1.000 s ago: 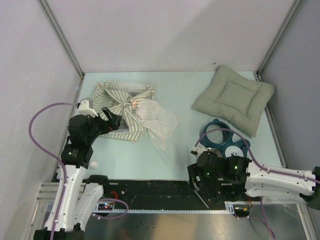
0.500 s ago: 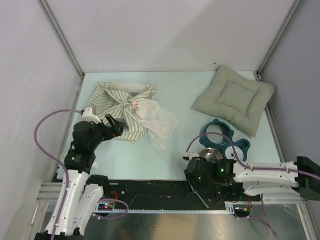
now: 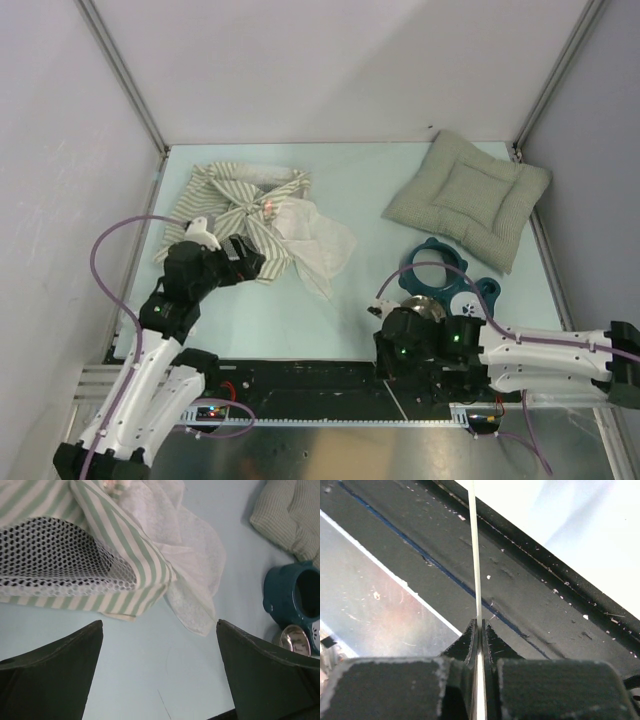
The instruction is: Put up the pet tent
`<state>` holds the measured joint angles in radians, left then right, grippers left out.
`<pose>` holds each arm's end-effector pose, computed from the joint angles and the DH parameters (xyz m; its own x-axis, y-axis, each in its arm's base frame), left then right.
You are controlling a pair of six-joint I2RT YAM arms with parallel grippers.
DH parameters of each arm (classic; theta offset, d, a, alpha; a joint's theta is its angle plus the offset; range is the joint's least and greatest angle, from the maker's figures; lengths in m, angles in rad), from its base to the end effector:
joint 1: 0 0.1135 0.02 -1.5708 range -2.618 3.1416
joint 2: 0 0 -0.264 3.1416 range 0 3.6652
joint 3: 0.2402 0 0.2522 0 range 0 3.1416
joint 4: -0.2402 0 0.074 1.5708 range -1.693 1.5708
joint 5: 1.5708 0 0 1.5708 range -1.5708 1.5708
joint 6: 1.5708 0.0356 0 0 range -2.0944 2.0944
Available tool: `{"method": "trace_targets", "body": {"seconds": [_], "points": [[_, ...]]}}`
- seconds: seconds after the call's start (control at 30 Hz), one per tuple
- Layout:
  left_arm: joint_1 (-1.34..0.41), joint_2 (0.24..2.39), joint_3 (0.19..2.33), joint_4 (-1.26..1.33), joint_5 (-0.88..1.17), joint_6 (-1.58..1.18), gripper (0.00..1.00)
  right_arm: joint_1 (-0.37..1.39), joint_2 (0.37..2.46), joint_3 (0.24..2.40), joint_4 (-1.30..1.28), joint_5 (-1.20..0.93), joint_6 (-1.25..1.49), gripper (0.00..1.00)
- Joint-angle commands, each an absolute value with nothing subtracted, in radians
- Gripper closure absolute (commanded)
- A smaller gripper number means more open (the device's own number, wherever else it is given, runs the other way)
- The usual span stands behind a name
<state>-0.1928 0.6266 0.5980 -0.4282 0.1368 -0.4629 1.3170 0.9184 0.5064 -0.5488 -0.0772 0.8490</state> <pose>0.1471 -0.0337 0.2731 -0.5257 -0.3481 -0.7762 0.0840 0.8867 -0.4546 0.0403 0.1662 0.1904 -0.8687 -0.3684 -0.3311 -0.4905 0.7327 0.4718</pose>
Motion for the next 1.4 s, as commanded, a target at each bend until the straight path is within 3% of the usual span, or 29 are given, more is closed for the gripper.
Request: {"method": "trace_targets", "body": {"seconds": [0.0, 0.3, 0.5, 0.87, 1.0, 1.17, 1.37], "points": [[-0.318, 0.625, 0.575, -0.424, 0.011, -0.516, 0.02, 1.255, 0.851, 0.569, -0.573, -0.132, 0.858, 1.0], [-0.645, 0.73, 0.555, -0.429, -0.344, -0.606, 0.18, 1.069, 0.778, 0.672, -0.625, -0.335, 0.801, 1.0], [-0.696, 0.749, 0.506, -0.374, -0.4, -0.595, 0.07, 1.011, 0.804, 0.783, -0.636, -0.398, 0.774, 1.0], [-0.698, 0.776, 0.417, -0.201, -0.526, -0.484, 0.02, 0.885, 0.9, 0.954, -0.671, -0.517, 0.788, 1.0], [-0.682, 0.847, 0.41, -0.068, -0.497, -0.45, 0.12, 0.862, 0.92, 0.992, -0.68, -0.547, 0.801, 1.0], [-0.645, 0.963, 0.449, 0.003, -0.493, -0.449, 0.36, 0.849, 0.933, 1.029, -0.666, -0.588, 0.829, 1.0], [-0.598, 1.008, 0.455, 0.085, -0.556, -0.434, 0.42, 0.84, 0.935, 1.048, -0.646, -0.616, 0.847, 1.0]]}}
